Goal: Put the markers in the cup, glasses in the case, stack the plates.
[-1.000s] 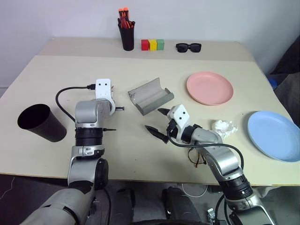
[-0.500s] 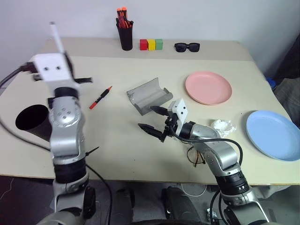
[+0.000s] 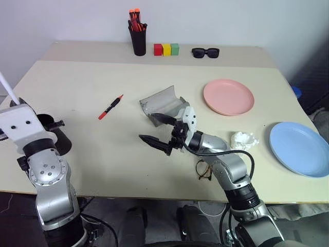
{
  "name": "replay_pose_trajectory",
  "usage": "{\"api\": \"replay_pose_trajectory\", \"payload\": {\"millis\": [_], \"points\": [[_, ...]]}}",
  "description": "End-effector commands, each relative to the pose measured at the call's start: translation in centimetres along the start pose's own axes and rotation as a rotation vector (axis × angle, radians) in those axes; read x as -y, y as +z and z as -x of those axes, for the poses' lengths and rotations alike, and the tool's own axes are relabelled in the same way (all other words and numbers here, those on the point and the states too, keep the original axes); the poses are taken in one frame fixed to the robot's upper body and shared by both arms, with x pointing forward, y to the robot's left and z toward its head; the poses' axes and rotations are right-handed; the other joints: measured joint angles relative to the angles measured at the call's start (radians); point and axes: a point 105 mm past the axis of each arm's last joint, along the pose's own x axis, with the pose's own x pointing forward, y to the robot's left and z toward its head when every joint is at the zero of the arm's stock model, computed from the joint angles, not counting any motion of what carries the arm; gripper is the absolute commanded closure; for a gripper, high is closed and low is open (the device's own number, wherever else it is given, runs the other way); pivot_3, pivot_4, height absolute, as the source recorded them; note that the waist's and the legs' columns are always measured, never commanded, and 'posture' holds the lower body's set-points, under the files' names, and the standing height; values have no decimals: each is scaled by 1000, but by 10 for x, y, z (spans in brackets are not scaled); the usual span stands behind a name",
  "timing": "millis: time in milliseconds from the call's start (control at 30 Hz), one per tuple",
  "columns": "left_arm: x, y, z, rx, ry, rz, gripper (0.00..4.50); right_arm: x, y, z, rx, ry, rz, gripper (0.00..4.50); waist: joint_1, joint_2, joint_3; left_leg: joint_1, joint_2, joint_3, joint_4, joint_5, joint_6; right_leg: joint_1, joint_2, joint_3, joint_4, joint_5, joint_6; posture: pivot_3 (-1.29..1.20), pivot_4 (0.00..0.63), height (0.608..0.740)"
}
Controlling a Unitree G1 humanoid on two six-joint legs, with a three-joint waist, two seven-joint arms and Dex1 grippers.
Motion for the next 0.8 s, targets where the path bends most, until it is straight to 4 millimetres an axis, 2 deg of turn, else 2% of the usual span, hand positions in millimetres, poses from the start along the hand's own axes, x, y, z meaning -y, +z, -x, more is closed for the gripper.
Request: {"api": "replay_pose_trajectory", "payload": {"millis": [33,133,300,733,800], "points": [[-4,9,3,59,29,5,4455,-5,17,-9,98,27,34,0,0,0,0,0,0,0,0,0,0,0,0,0,0,0,0,0,150,732],[-4,4,4,53,36,1,4455,-4,27,-13,201,3,39,0,-1,0,0,0,0,0,0,0,0,0,0,0,0,0,0,0,150,732],[-7,-6,5,39,64,-24,4455,-12,25,-19,217,42,-12,0,-1,0,0,0,0,0,0,0,0,0,0,0,0,0,0,0,150,732],[-12,-27,5,2,107,12,4455,-15,26,-21,227,59,-21,0,-1,0,0,0,0,0,0,0,0,0,0,0,0,0,0,0,150,732],[-13,-29,5,-2,121,10,3573,-15,26,-21,228,60,-21,0,-1,0,0,0,0,0,0,0,0,0,0,0,0,0,0,0,150,732]]}}
